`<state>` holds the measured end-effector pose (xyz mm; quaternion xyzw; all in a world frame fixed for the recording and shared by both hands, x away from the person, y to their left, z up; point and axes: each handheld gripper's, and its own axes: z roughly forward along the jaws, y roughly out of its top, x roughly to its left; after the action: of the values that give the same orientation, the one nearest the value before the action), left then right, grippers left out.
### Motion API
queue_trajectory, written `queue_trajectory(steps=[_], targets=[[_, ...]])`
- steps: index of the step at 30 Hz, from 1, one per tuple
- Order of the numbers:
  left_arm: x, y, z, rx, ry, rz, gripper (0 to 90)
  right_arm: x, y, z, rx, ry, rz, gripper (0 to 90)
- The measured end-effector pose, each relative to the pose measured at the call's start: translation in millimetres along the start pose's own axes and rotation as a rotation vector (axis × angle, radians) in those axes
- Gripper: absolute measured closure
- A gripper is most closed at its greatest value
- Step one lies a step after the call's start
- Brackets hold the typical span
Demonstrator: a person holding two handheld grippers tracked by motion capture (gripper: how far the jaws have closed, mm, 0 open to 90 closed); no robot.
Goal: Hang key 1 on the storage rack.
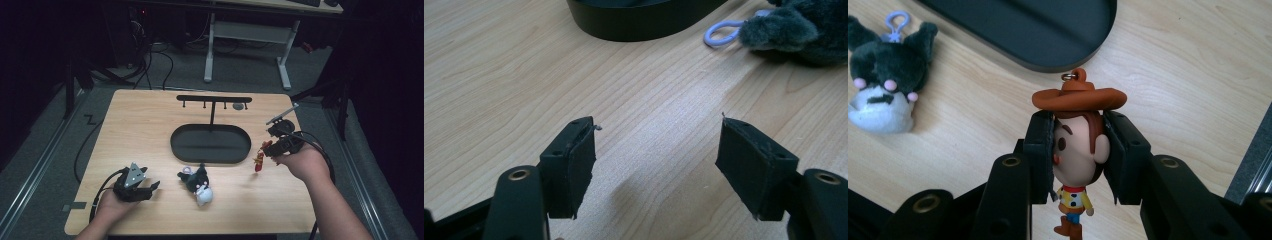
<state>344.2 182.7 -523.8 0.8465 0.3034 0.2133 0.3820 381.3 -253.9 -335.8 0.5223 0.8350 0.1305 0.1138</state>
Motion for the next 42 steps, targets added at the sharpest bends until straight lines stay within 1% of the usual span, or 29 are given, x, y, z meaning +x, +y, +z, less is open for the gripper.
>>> queue_trajectory(steps=[3,8,11,14,20,23,32,42], targets=[[0.0,-0.5,0.0,-0.005,0.001,0.000,31.8,-0.7,6.0,-1.0,-0.004,-0.007,0.003,67.2],[0.7,-0.6,-0.8,0.000,-0.005,0.004,31.8,-1.4,17.6,-2.8,-0.013,-0.016,0.004,67.2],[0.8,-0.6,-0.7,-0.005,-0.007,0.006,31.9,-1.9,24.7,-4.7,-0.022,-0.018,0.016,67.2],[1.1,-1.0,-0.7,-0.003,-0.009,0.004,31.9,-2.3,31.3,-5.8,-0.023,-0.015,0.017,67.2],[0.7,-1.4,-1.2,-0.003,-0.012,0.003,31.9,-2.7,43.7,-8.7,-0.027,-0.031,0.014,67.2],[0.9,-1.5,-1.4,-0.004,-0.012,0.000,31.9,-2.8,50.2,-10.2,-0.041,-0.029,0.012,67.2],[0.7,-2.2,-1.2,0.000,-0.016,0.000,31.9,-5.2,66.8,-11.1,-0.052,-0.033,0.019,67.2],[0.8,-2.6,-0.7,0.004,-0.019,0.002,31.9,-8.9,84.0,-9.6,-0.053,-0.035,0.023,67.2]])
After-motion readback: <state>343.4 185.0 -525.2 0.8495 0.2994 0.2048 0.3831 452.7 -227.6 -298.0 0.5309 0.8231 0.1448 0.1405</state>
